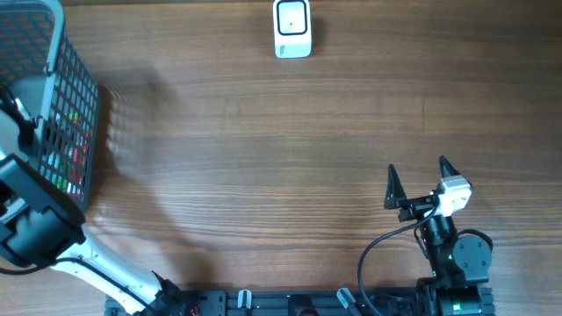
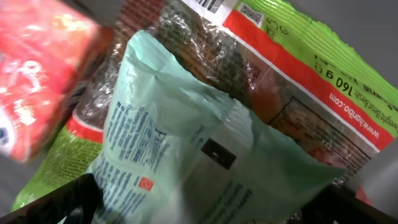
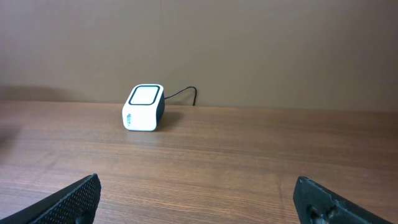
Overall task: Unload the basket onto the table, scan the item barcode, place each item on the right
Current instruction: 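Reach the left gripper into the basket and grasp the green snack bags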
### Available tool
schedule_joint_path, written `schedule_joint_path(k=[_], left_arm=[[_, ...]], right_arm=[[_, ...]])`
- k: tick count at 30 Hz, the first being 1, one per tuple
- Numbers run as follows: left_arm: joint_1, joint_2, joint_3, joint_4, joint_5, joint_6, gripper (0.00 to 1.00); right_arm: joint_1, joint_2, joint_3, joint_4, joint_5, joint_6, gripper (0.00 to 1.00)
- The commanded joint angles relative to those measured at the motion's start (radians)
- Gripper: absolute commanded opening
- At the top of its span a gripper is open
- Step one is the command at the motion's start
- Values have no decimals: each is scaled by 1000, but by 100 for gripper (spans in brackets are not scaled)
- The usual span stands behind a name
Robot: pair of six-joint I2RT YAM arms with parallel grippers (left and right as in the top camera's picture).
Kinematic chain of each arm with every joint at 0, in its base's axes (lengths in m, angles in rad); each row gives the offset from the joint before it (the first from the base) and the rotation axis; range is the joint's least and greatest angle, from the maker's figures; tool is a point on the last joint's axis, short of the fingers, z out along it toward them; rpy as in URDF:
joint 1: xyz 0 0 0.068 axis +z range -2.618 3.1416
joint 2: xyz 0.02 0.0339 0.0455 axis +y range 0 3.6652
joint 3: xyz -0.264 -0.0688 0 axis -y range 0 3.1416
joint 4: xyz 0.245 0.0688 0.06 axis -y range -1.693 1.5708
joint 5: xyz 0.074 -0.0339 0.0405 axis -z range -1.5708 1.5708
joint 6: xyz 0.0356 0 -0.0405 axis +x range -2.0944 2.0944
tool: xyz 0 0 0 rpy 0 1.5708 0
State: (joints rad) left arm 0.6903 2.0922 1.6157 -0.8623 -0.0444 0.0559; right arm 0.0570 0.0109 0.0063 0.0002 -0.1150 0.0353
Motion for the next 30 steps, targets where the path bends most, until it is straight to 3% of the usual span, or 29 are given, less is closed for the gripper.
schedule_joint_path(k=[1, 11, 14, 16, 21, 26, 30], left_arm=[[27, 50, -13, -16, 100, 64, 100], [35, 50, -170, 114, 123, 57, 100], [34, 50, -170, 114, 170, 34, 94], [34, 39, -143, 101, 201, 17, 100], [34, -67, -37, 27, 304, -12, 100], [33, -67, -42, 17, 108, -3, 100], [33, -67, -42, 26, 9, 71, 100]], right_arm=[[-4, -7, -1, 5, 9, -9, 100], [-4, -7, -1, 5, 9, -9, 100], [-4, -7, -1, 5, 9, -9, 100], [-4, -7, -1, 5, 9, -9, 100], [-4, -7, -1, 5, 9, -9, 100], [-4, -7, -1, 5, 9, -9, 100], [-4, -7, -1, 5, 9, -9, 100]])
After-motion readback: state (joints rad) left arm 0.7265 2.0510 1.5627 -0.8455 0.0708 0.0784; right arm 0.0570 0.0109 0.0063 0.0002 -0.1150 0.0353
